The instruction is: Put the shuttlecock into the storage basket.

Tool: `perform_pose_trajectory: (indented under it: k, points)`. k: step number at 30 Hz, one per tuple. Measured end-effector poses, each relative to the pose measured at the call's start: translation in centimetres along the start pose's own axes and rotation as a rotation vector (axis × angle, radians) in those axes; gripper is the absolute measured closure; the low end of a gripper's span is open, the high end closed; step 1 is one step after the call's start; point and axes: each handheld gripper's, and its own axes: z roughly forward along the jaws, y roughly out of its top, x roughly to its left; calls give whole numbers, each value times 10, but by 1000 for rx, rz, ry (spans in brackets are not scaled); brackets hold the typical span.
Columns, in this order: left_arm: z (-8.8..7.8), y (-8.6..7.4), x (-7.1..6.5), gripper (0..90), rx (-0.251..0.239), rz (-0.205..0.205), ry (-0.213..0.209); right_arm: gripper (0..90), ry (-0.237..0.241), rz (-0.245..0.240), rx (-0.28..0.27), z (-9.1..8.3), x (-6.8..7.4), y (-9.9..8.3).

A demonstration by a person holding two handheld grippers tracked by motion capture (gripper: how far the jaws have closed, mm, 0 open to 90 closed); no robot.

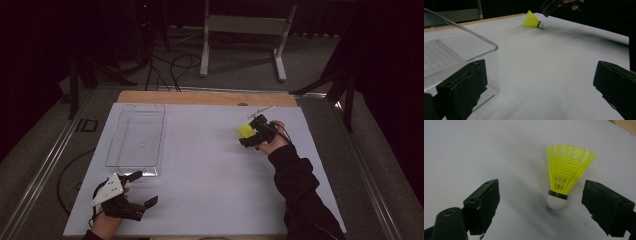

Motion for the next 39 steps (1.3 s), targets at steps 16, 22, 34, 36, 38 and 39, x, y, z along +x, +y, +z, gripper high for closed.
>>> perform_pose_trajectory:
  k: [16,22,34,36,38,39]
  points:
    - [0,0,0,0,1,0,-2,251,-48,103,170,23,-11,5]
    - [0,0,0,0,2,0,-2,327,-78,133,233,30,-12,7]
    - [0,0,0,0,2,0,-5,484,-76,236,329,41,-22,7]
    - [0,0,0,0,2,-1,-6,524,-70,249,339,42,-23,9]
    - [0,0,0,0,2,0,-6,559,-70,250,349,43,-23,11]
    - [0,0,0,0,2,0,-6,572,-76,252,355,44,-22,13]
